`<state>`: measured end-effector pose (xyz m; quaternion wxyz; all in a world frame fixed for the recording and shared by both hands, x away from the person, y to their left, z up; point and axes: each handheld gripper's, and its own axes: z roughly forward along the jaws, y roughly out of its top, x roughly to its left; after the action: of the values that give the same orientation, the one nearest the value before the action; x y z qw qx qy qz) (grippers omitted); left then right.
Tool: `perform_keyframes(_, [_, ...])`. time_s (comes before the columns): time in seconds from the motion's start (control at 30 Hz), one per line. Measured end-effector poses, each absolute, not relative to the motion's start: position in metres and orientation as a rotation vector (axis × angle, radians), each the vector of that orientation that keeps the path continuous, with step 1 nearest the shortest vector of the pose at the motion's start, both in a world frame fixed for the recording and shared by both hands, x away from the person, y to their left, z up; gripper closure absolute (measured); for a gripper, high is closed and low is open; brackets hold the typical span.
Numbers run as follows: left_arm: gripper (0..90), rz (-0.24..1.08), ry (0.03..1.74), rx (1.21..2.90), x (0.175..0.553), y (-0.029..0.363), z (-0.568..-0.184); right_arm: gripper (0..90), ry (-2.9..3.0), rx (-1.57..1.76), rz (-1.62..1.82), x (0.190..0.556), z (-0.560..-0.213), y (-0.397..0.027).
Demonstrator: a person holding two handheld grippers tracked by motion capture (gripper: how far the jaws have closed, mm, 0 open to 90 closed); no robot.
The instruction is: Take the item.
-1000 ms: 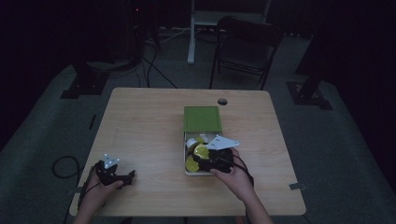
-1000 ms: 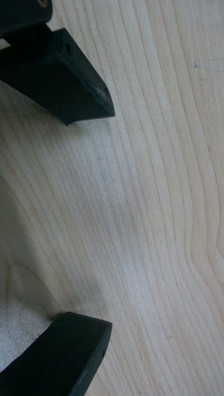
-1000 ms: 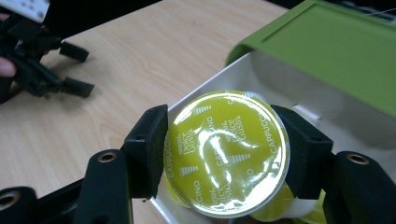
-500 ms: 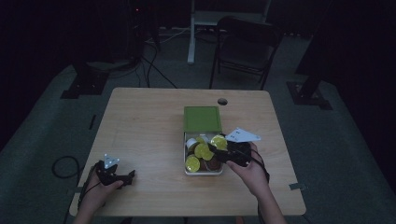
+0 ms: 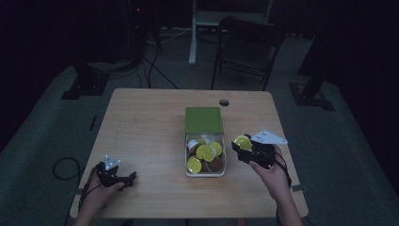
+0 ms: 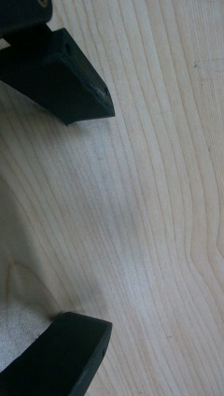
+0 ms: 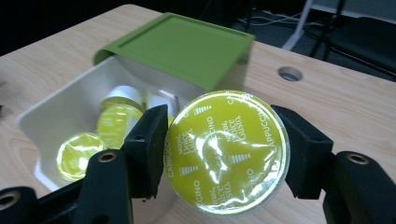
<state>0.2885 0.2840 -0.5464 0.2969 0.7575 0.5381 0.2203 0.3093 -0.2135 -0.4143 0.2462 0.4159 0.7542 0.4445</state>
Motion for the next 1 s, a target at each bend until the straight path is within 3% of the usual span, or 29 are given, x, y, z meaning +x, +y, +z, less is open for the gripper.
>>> perform_keyframes(0.33, [1.8, 0.586, 1.430, 2.015, 0.288, 0.284, -0.546, 39.8, 2.006, 1.219, 1.145, 0.308, -0.430, -0.242])
perform_keyframes(1.0, [1.8, 0.586, 1.431, 2.013, 0.288, 0.284, -0.546, 39.8, 1.986, 1.421, 0.989, 0.315, -0.494, -0.290])
